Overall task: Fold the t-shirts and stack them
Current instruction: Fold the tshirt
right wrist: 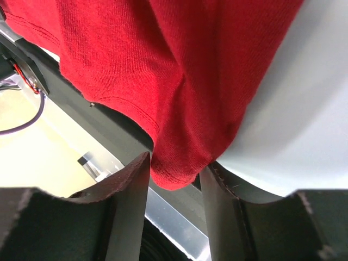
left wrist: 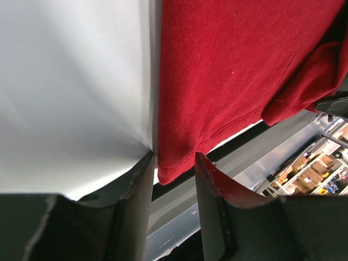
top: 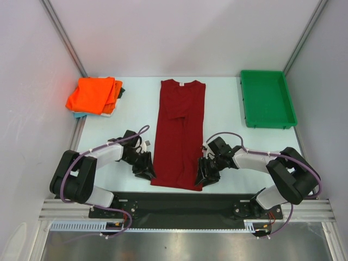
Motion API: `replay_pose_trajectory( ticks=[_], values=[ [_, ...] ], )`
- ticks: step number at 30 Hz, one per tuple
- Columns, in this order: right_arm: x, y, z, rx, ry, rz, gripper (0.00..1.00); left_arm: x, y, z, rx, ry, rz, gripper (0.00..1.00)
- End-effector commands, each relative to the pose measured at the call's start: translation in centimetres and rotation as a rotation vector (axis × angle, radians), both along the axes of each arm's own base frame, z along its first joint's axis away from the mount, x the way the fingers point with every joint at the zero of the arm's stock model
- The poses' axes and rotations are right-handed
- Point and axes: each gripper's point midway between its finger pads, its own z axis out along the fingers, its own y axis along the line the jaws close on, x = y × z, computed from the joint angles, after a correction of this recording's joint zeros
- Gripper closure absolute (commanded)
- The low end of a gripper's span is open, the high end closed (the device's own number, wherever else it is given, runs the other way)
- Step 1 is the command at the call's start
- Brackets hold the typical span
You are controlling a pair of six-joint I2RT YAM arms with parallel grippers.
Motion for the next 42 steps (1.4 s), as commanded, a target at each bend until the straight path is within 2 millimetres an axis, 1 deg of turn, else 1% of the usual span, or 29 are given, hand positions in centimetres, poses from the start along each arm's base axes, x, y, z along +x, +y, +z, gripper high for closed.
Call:
replay_pose_trajectory(
  ticks=[1, 2, 5, 6, 8, 9, 10, 11, 12, 14, 16, 18, 19, 21, 22, 24, 26, 27, 29, 30, 32, 33, 34, 35, 36, 39, 40, 41, 42],
  values=[
    [1.0, -0.4, -0.8, -0.049, -0.04, -0.025, 0.53, -0.1, -0.3, -0.3, -0.011, 0.007, 0.003, 0.59],
    [1.1, -0.4, -0.8, -0.046, -0.044, -0.026, 0.55, -0.2, -0.4, -0.3, -0.016, 0.011, 0.001, 0.6],
    [1.2, -0.3, -0.6, -0.03, -0.049, -0.024, 0.61, -0.3, -0.6, -0.5, -0.026, 0.028, -0.004, 0.67],
    [1.2, -0.4, -0.6, -0.029, -0.048, -0.027, 0.64, -0.3, -0.6, -0.5, -0.028, 0.03, -0.006, 0.78],
    [1.3, -0.4, -0.6, -0.024, -0.051, -0.027, 0.71, -0.6, -0.5, -0.6, -0.022, 0.046, -0.009, 0.88],
    [1.4, -0.4, -0.6, -0.016, -0.056, -0.027, 0.74, -0.7, -0.5, -0.5, -0.027, 0.046, -0.01, 0.97],
    [1.6, -0.4, -0.5, -0.008, -0.064, -0.029, 0.79, -0.7, -0.6, -0.4, -0.032, 0.046, -0.009, 0.99],
    [1.8, -0.3, -0.3, 0.002, -0.075, -0.026, 0.91, -0.7, -0.8, -0.2, -0.044, 0.045, -0.008, 1.0],
    [2.4, -0.1, 0.2, 0.016, -0.095, -0.03, 1.0, -0.7, -1.1, 0.3, -0.071, 0.044, -0.01, 1.0],
    [3.2, -0.1, 1.0, 0.033, -0.128, -0.026, 1.0, 0.0, -1.2, 1.1, -0.086, 0.005, -0.008, 1.0],
    [4.7, -0.2, 2.8, 0.047, -0.195, -0.011, 1.0, 1.4, -1.0, 2.5, -0.095, -0.066, 0.002, 1.0],
    [5.4, -0.7, 3.9, 0.037, -0.235, 0.02, 1.0, 2.7, -0.7, 4.0, -0.107, -0.152, 0.019, 0.99],
    [6.3, -0.4, 5.4, 0.059, -0.278, 0.029, 1.0, 3.5, -0.3, 4.5, -0.114, -0.176, 0.045, 1.0],
    [7.0, -0.5, 6.6, 0.064, -0.304, 0.046, 1.0, 4.8, 0.2, 5.5, -0.12, -0.228, 0.064, 1.0],
    [7.9, -0.2, 7.7, 0.077, -0.35, 0.062, 1.0, 5.3, 0.3, 6.0, -0.121, -0.253, 0.062, 1.0],
    [8.6, -0.1, 8.6, 0.072, -0.378, 0.067, 1.0, 6.7, 0.3, 7.2, -0.125, -0.297, 0.057, 1.0],
    [9.8, 0.3, 10.0, 0.083, -0.431, 0.079, 1.0, 7.6, 0.1, 7.6, -0.129, -0.306, 0.044, 1.0],
    [10.3, 0.4, 10.4, 0.085, -0.447, 0.079, 1.0, 8.7, 0.0, 8.6, -0.134, -0.339, 0.039, 1.0],
    [11.5, 0.8, 11.6, 0.1, -0.489, 0.079, 1.0, 10.0, -0.1, 8.7, -0.129, -0.341, 0.033, 0.99],
    [12.1, 0.7, 11.7, 0.098, -0.495, 0.066, 1.0, 11.4, -0.3, 9.7, -0.133, -0.376, 0.033, 1.0],
    [13.0, 0.6, 12.0, 0.097, -0.514, 0.053, 1.0, 13.0, -0.3, 9.9, -0.12, -0.391, 0.04, 1.0],
    [13.6, 0.6, 12.1, 0.1, -0.526, 0.045, 1.0, 14.5, -0.3, 10.8, -0.113, -0.431, 0.044, 0.99],
    [14.6, 0.4, 12.3, 0.103, -0.543, 0.025, 1.0, 16.1, -0.1, 11.0, -0.101, -0.446, 0.055, 1.0],
    [14.9, 0.3, 12.3, 0.1, -0.542, 0.017, 1.0, 16.3, 0.0, 11.1, -0.102, -0.452, 0.058, 1.0],
    [15.5, 0.2, 12.3, 0.101, -0.55, 0.004, 1.0, 17.6, 0.0, 11.4, -0.102, -0.462, 0.063, 1.0],
    [17.6, -0.4, 12.6, 0.101, -0.565, -0.039, 1.0, 20.4, 0.1, 11.6, -0.082, -0.486, 0.067, 1.0],
    [18.4, -0.5, 12.4, 0.101, -0.562, -0.05, 1.0, 21.0, 0.1, 11.6, -0.08, -0.485, 0.066, 1.0],
    [20.5, -1.1, 12.3, 0.102, -0.57, -0.087, 1.0, 23.2, -0.2, 12.3, -0.085, -0.512, 0.054, 1.0],
    [20.5, -1.1, 12.3, 0.102, -0.57, -0.088, 1.0, 23.2, -0.2, 11.6, -0.083, -0.493, 0.054, 1.0]
  ],
)
